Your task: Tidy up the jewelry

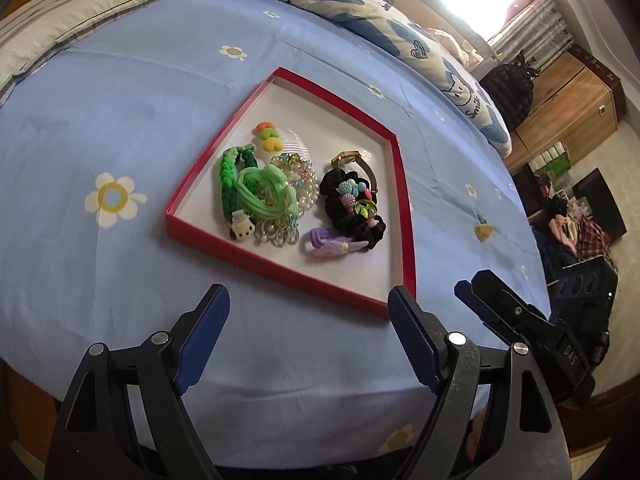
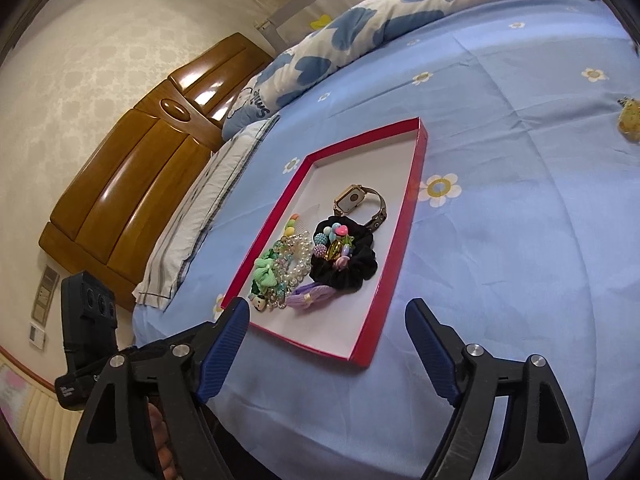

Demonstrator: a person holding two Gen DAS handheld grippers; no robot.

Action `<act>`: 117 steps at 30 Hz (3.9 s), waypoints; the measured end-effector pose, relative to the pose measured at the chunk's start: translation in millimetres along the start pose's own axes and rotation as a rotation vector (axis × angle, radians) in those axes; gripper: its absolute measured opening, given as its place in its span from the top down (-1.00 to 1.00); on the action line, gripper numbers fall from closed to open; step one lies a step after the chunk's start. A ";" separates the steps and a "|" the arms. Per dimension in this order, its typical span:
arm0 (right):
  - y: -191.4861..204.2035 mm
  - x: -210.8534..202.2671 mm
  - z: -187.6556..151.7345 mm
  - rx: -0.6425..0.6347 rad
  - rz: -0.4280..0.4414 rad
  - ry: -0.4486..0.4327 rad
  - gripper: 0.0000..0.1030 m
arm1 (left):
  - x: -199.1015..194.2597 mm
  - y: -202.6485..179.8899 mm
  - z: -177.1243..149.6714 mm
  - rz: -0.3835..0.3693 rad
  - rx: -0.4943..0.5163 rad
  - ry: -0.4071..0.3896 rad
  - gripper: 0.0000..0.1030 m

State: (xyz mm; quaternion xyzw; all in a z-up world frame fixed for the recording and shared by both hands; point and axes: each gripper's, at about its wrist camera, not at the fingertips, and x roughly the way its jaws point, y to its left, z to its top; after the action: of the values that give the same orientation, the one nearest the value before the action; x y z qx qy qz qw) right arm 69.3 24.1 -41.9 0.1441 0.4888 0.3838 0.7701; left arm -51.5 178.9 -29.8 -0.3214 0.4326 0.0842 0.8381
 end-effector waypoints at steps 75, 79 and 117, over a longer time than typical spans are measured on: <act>31.9 -27.3 -50.5 -0.333 -0.245 -0.151 -0.91 | -28.1 -30.0 -49.6 0.374 0.275 -0.308 -0.96; 31.6 -28.0 -50.2 -0.334 -0.245 -0.153 -0.91 | -29.5 -29.8 -49.4 0.372 0.274 -0.311 -0.96; 37.9 -32.0 -49.6 -0.347 -0.243 -0.161 -0.91 | -29.7 -28.6 -49.3 0.374 0.265 -0.305 -0.96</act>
State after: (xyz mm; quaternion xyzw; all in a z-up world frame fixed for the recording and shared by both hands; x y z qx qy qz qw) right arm 2.1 18.3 -22.6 -0.0203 0.3664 0.3536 0.8604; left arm -90.8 130.6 -14.0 -0.1071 0.3606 0.2275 0.8982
